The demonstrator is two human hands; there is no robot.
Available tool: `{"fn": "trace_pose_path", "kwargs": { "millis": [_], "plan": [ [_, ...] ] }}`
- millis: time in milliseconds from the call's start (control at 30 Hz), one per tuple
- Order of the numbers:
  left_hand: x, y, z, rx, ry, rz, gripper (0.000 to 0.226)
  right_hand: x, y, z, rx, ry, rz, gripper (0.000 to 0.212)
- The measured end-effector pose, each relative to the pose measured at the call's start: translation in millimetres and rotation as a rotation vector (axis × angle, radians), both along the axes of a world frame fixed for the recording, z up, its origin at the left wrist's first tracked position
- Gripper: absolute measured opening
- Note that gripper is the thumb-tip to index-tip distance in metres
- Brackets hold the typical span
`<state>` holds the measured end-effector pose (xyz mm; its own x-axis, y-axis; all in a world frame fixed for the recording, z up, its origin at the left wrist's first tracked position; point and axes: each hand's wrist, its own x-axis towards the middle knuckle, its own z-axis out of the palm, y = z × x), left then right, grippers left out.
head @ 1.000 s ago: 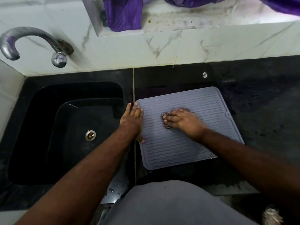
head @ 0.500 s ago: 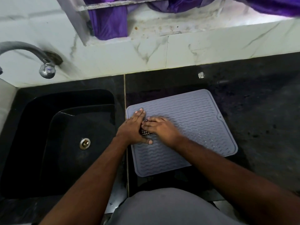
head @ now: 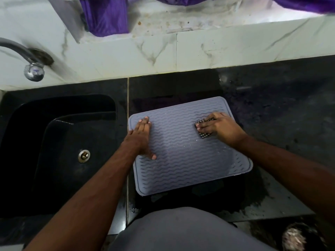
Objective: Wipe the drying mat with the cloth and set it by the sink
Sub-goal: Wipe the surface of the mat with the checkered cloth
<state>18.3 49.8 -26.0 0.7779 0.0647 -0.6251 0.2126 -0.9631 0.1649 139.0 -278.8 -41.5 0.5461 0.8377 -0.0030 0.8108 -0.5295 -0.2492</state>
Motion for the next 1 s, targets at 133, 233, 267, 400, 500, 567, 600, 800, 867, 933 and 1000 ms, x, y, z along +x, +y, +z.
{"fn": "trace_pose_path", "kwargs": {
  "millis": [133, 233, 267, 400, 500, 567, 600, 800, 867, 933, 1000],
  "plan": [
    [1.0, -7.0, 6.7, 0.028, 0.043, 0.003, 0.155, 7.8, -34.6, 2.3, -0.002, -0.012, -0.104, 0.037],
    [0.6, -7.9, 4.5, 0.034, 0.056, -0.012, 0.155, 8.4, -54.2, 6.8, 0.029, 0.028, -0.328, 0.038],
    [-0.5, -6.4, 2.9, 0.030, 0.053, -0.012, 0.156, 6.9, -56.0, 9.2, 0.027, 0.057, -0.410, 0.038],
    [-1.9, 1.0, -5.1, -0.015, 0.017, -0.011, 0.156, -12.2, -26.6, 13.0, 0.214, 0.085, -0.804, 0.046],
    [-4.6, 3.8, -8.9, -0.037, -0.018, -0.012, 0.154, -45.9, 19.4, -2.4, 0.105, 0.152, -0.986, 0.065],
    [-8.6, 7.1, -11.5, -0.056, -0.039, -0.007, 0.152, -71.6, 45.6, -15.7, -0.039, 0.049, -1.000, 0.070],
    [-10.7, 7.5, -12.2, -0.062, -0.047, -0.005, 0.151, -80.9, 56.2, -16.3, -0.049, 0.014, -0.997, 0.070],
    [-8.5, 7.4, -11.2, -0.062, -0.044, -0.011, 0.151, -115.4, 117.1, -11.2, -0.114, 0.000, -0.759, 0.069],
    [-8.4, 8.2, -10.8, -0.063, -0.042, -0.014, 0.151, -119.2, 124.1, -11.6, -0.005, 0.073, -0.665, 0.070],
    [-9.9, 9.3, -11.1, -0.069, -0.045, -0.010, 0.151, -113.8, 117.7, -5.9, 0.180, 0.214, -0.630, 0.073],
    [-9.5, 9.7, -11.0, -0.083, -0.036, -0.003, 0.150, -101.8, 103.0, 6.8, 0.353, 0.256, -0.737, 0.068]
  ]
}}
